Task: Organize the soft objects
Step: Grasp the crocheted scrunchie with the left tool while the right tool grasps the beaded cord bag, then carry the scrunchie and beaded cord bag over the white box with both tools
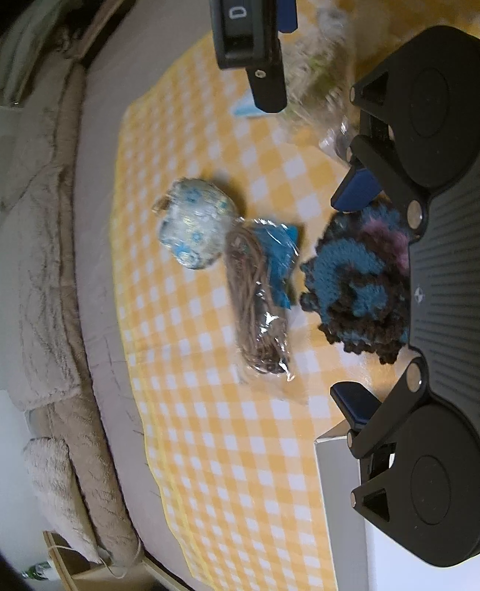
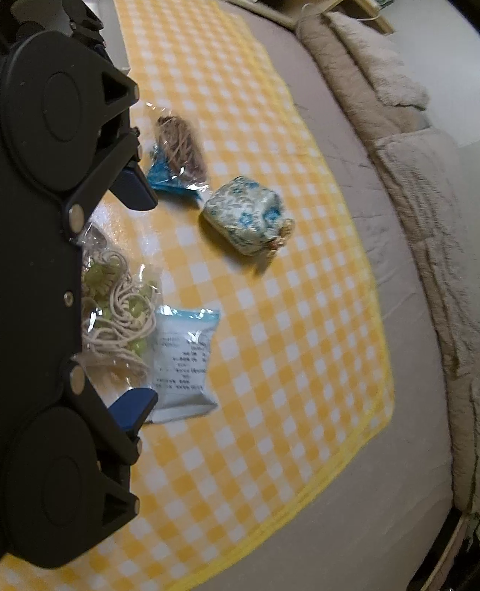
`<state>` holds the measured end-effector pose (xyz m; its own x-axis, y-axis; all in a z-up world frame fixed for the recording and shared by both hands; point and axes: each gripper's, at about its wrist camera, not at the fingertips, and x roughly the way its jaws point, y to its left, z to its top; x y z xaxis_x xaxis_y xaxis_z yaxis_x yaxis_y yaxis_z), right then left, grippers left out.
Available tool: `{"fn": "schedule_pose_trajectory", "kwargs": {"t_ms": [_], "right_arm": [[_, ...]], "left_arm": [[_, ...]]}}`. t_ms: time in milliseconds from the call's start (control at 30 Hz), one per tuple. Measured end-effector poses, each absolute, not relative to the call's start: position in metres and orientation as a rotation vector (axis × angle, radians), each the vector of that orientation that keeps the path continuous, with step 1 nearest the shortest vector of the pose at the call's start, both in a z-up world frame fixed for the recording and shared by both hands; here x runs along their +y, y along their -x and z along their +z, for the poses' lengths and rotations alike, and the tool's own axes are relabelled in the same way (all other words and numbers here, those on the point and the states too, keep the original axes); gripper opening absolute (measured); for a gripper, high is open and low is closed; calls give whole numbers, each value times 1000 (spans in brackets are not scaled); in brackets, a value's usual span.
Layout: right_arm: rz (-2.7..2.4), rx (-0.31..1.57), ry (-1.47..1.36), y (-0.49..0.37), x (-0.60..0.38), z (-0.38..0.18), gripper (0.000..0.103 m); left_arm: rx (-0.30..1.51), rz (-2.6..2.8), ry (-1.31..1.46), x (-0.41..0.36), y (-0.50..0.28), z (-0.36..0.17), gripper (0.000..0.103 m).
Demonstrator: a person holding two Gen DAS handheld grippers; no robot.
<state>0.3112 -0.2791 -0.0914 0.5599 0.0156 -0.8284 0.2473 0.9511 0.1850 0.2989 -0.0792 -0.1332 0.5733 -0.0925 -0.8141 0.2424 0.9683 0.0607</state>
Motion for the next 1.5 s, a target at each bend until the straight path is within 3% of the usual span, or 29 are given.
{"fn": "schedule_pose_trajectory", "kwargs": {"t_ms": [167, 233, 300, 400, 600, 733, 1200, 1500], "right_arm": [[-177, 1029, -270, -322, -270, -116, 103], [-196, 1039, -256, -324, -269, -122, 103], [-208, 1050, -251, -326, -270, -126, 102], [-191, 1068, -260, -326, -271, -130, 89], [-134, 1073, -216, -320, -265, -124, 72], [-108, 1066, -211, -310, -264, -115, 67], [-65, 870, -272, -268, -262, -54, 67], [70, 787, -310, -249, -225, -24, 67]], "left_arm": [[981, -207, -172, -75, -302, -143, 78], [986, -218, -156, -73, -303, -144, 64], [982, -218, -146, -73, -302, -143, 60], [974, -221, -139, -71, -302, -139, 52], [968, -223, -146, -71, -295, -129, 49], [935, -223, -123, -68, -286, -114, 49], [778, -236, -13, -21, -226, -35, 49], [765, -211, -8, 23, -176, -24, 49]]}}
